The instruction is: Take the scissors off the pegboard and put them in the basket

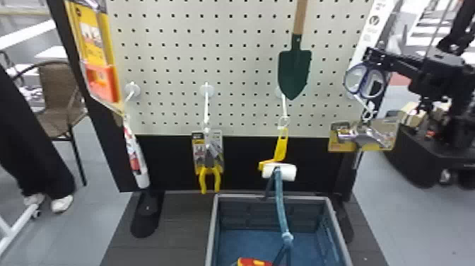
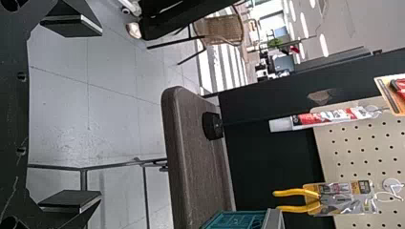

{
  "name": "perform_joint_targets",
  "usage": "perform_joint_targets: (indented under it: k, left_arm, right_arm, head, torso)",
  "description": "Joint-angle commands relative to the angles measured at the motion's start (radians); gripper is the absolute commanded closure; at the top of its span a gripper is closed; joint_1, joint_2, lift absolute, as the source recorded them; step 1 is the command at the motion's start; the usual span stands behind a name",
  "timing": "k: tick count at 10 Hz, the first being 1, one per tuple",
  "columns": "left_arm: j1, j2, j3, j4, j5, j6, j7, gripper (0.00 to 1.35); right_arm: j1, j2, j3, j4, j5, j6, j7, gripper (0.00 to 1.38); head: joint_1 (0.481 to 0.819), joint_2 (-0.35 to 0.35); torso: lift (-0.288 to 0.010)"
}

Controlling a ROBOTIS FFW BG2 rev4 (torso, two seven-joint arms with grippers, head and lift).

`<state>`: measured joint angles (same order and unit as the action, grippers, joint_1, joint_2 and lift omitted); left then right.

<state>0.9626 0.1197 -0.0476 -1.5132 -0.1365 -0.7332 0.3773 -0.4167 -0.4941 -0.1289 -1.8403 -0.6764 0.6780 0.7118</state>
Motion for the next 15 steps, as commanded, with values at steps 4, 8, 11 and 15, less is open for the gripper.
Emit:
perform_joint_targets:
  k: [4, 8, 11, 15]
  left_arm:
    - [0.0, 0.003, -0.002, 0.0, 0.0, 0.0, 0.0, 0.1]
    - [-0.004, 0.003, -0.002, 0.0, 0.0, 0.006, 0.0, 0.1]
    - [-0.004, 0.005, -0.005, 0.0, 0.0, 0.008, 0.0, 0.1]
    - [-0.002, 0.009, -0.006, 0.0, 0.006, 0.005, 0.0, 0.1]
  right_arm:
    - [0.003, -0.001, 0.0, -0.004, -0.009, 0.0, 0.0, 1.29]
    - [0.018, 0.0, 0.0, -0.051, -0.014, 0.0, 0.002, 1.29]
    - [0.018, -0.001, 0.002, -0.078, -0.015, -0.003, 0.002, 1.29]
    - [0.009, -0.006, -0.003, -0.09, -0.026, -0.009, 0.002, 1.29]
  head:
    - [0.549, 0.0]
    - [0.549, 0.0]
    - [0.549, 0.0]
    - [0.549, 0.0]
  torso:
    - [-0.1]
    - [-0.1]
    - [-0.1]
    - [-0.1]
